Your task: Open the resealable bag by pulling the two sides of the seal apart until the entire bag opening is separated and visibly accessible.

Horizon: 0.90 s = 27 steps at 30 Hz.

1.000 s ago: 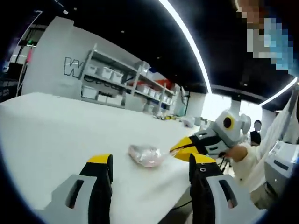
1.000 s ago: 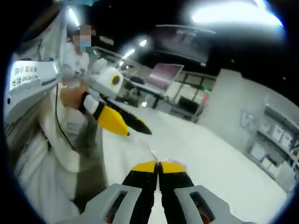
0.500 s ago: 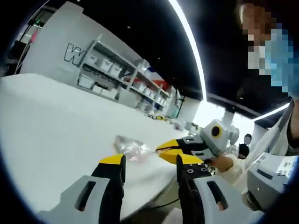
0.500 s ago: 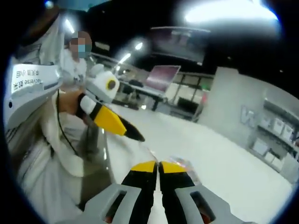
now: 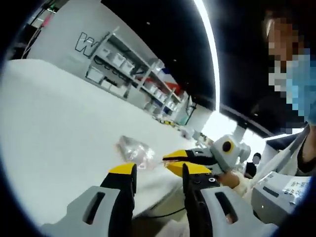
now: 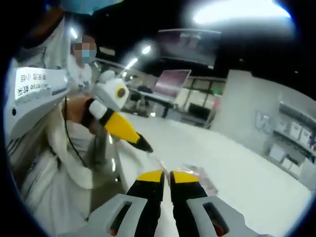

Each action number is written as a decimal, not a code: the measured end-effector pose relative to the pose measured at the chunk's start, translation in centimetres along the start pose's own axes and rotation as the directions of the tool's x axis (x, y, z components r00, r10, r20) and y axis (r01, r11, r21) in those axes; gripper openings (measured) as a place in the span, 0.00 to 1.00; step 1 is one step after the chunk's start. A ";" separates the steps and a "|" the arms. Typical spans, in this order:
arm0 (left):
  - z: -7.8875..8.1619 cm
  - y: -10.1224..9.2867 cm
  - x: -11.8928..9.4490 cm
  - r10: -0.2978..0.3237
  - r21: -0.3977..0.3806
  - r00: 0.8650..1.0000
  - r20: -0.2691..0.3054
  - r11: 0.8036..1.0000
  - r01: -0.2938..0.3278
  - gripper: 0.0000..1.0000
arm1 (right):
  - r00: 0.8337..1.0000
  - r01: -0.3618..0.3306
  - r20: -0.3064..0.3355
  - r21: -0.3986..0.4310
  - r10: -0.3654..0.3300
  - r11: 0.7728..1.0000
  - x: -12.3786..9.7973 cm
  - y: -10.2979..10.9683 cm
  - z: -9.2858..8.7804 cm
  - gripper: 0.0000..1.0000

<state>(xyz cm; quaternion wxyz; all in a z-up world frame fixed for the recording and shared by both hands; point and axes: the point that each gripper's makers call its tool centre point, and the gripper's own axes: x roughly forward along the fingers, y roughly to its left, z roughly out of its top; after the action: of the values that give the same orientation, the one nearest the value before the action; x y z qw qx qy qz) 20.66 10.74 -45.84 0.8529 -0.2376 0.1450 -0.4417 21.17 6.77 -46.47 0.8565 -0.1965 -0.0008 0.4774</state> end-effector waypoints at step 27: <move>-0.9 -1.2 0.6 -0.021 -0.428 0.999 0.043 0.903 0.037 0.23 | 0.993 0.025 0.109 0.086 -0.034 0.996 -0.1 -0.2 0.1 0.00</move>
<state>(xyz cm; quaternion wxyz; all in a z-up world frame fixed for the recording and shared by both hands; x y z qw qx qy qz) 19.73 9.36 -45.98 0.7757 -0.4296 0.2190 -0.4071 21.25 6.61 -46.24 0.8696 -0.1334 -0.0309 0.4744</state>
